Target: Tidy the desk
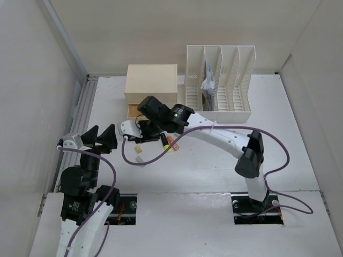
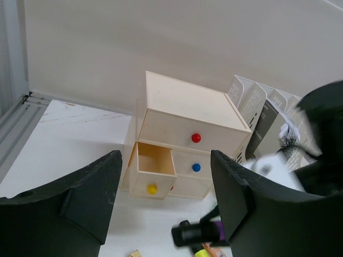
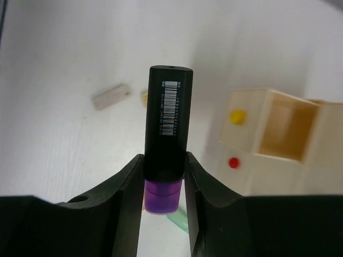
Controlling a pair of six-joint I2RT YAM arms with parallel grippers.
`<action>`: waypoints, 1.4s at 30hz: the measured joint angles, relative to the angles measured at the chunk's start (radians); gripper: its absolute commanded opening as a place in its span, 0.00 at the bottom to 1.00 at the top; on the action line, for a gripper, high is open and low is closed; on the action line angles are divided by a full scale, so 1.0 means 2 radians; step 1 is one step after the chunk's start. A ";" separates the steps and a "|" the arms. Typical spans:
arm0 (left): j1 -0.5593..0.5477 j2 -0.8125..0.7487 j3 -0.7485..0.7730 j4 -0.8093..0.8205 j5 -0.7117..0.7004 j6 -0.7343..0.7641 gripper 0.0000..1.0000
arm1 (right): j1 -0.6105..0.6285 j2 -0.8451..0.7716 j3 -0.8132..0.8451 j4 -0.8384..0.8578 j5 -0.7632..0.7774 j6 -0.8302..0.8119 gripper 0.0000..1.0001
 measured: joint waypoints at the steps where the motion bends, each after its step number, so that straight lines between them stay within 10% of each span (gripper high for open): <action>1: 0.000 0.000 0.000 0.000 -0.001 0.000 0.64 | 0.000 -0.011 0.001 0.015 0.010 0.013 0.08; 24: 0.000 -0.002 0.000 -0.002 -0.010 0.002 0.64 | -0.017 0.057 0.015 0.250 0.193 0.107 0.08; 42: 0.000 -0.004 0.000 -0.001 -0.012 0.002 0.64 | -0.098 0.093 0.060 0.274 -0.014 0.103 0.08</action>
